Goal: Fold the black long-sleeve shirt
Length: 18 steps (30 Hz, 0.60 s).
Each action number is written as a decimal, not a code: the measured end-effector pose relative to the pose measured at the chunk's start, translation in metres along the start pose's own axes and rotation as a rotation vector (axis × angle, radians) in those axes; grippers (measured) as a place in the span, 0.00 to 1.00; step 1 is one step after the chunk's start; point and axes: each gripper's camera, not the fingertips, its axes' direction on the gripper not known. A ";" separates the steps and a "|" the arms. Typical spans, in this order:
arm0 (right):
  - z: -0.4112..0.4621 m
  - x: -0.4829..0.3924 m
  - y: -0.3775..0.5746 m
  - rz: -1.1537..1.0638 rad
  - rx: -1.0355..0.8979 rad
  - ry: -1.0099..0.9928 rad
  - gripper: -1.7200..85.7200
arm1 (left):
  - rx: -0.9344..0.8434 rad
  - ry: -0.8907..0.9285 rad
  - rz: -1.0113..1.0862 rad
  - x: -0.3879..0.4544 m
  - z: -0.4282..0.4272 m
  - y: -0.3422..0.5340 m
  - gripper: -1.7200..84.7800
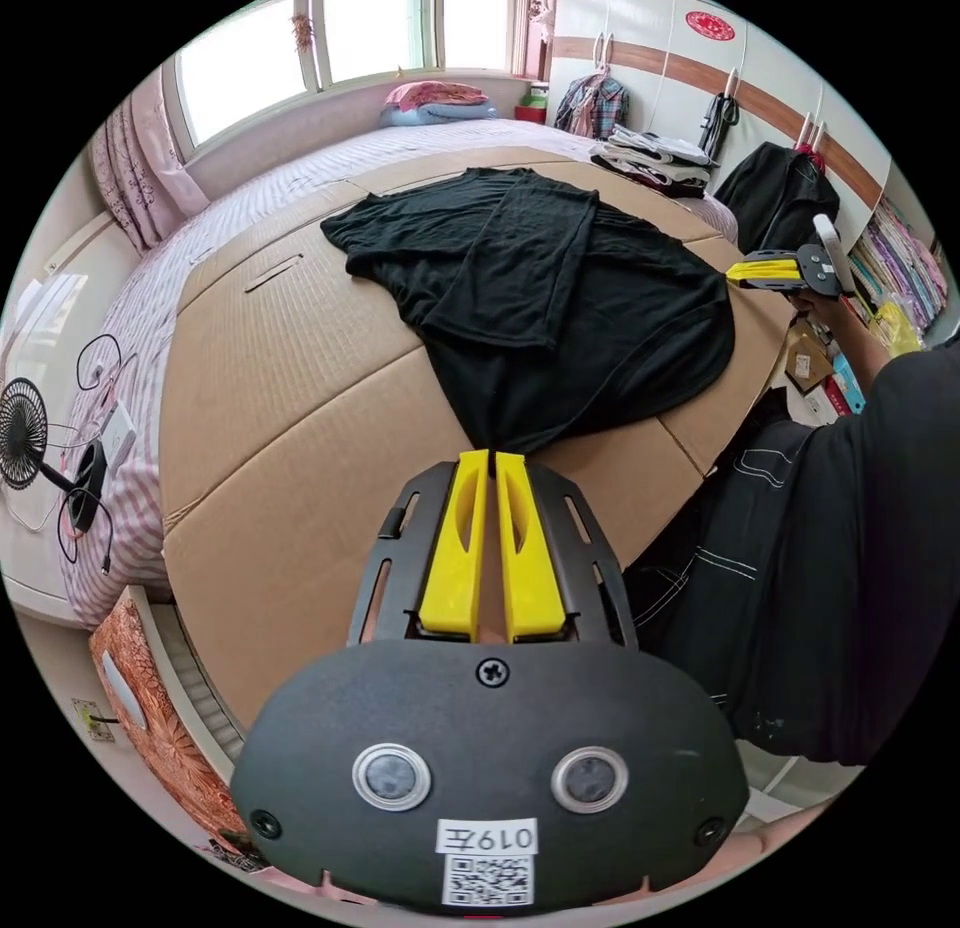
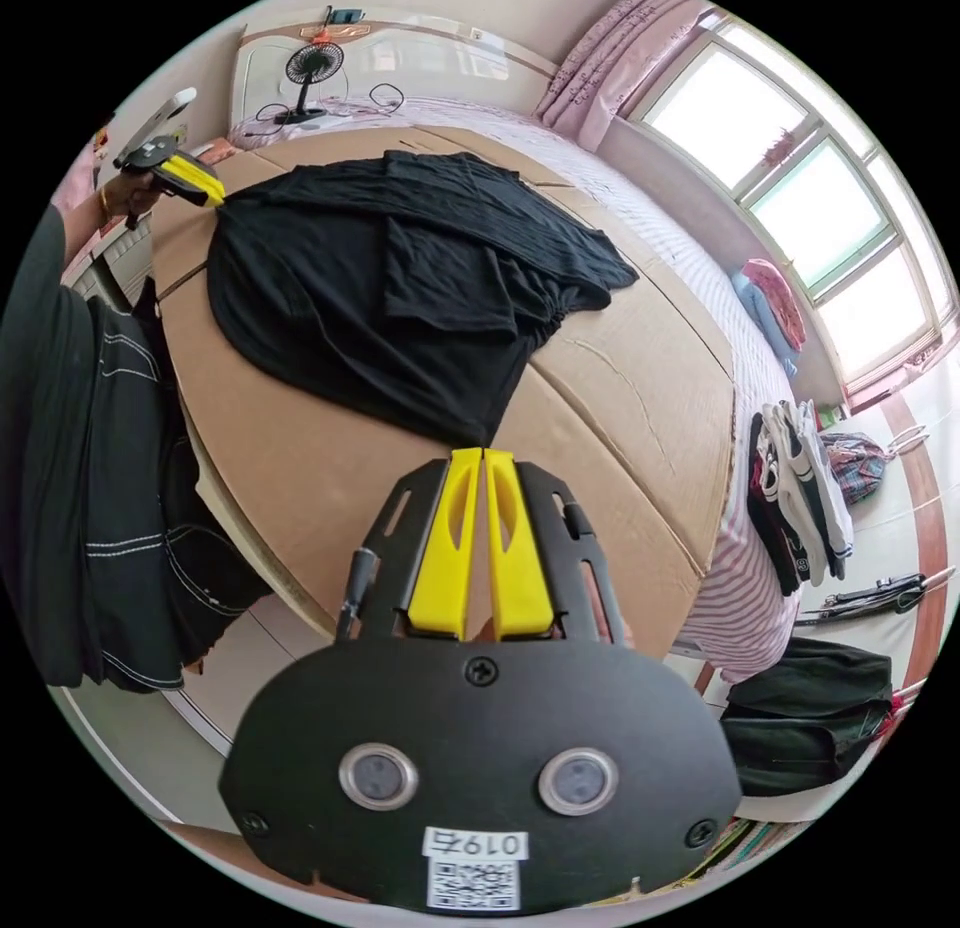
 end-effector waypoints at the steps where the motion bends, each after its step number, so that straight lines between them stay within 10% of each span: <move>1: 0.000 -0.002 0.000 -0.013 -0.007 0.012 0.03 | 0.000 -0.006 0.003 0.001 0.000 0.000 0.06; 18: -0.003 0.002 -0.070 -0.021 0.162 -0.447 0.07 | 0.134 0.206 0.217 0.067 0.015 -0.081 0.11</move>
